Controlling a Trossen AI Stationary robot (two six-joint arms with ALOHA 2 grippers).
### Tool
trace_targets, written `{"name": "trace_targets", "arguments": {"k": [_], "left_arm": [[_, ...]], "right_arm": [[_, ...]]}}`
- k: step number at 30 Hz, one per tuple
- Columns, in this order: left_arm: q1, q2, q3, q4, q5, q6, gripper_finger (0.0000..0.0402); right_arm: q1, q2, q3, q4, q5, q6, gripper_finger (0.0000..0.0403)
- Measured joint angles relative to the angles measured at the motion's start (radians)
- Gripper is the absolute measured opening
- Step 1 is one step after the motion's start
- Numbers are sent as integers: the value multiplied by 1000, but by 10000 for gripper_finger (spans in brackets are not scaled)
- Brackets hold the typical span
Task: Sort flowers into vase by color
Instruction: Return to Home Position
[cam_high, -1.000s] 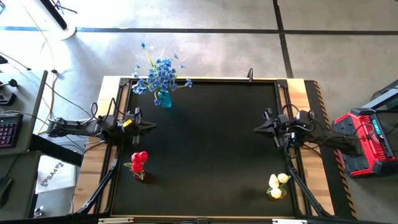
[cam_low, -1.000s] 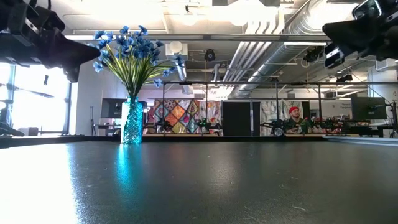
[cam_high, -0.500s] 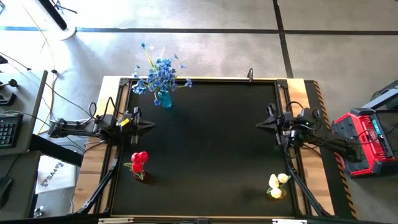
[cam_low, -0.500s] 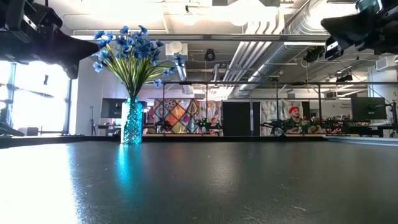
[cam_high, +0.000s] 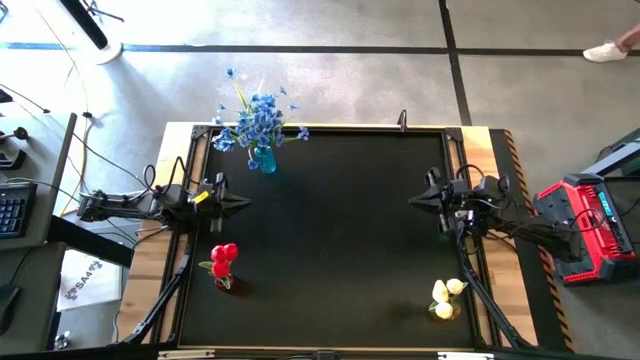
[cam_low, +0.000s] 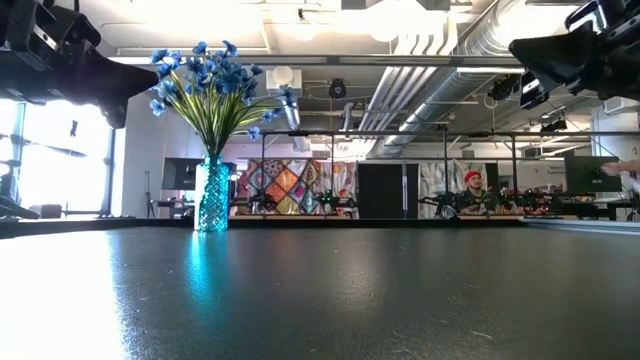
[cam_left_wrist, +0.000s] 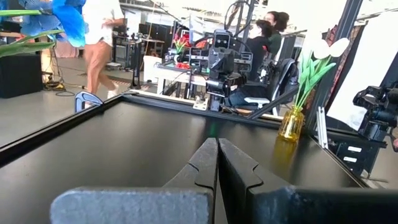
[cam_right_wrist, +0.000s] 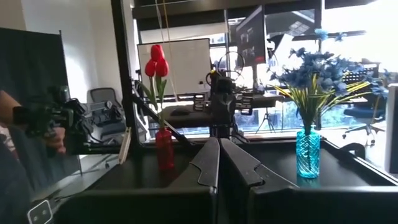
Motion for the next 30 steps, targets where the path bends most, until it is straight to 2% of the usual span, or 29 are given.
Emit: {"name": "trace_targets", "arguments": {"k": [11,20,30], "left_arm": [[0,1,0,0,0,-120,0],[0,1,0,0,0,-123,0],[0,1,0,0,0,-123,0]], "right_arm": [[0,6,0,-72,8,26,0],[0,6,0,-143,7,26,0],[0,6,0,-147,7,26,0]]}}
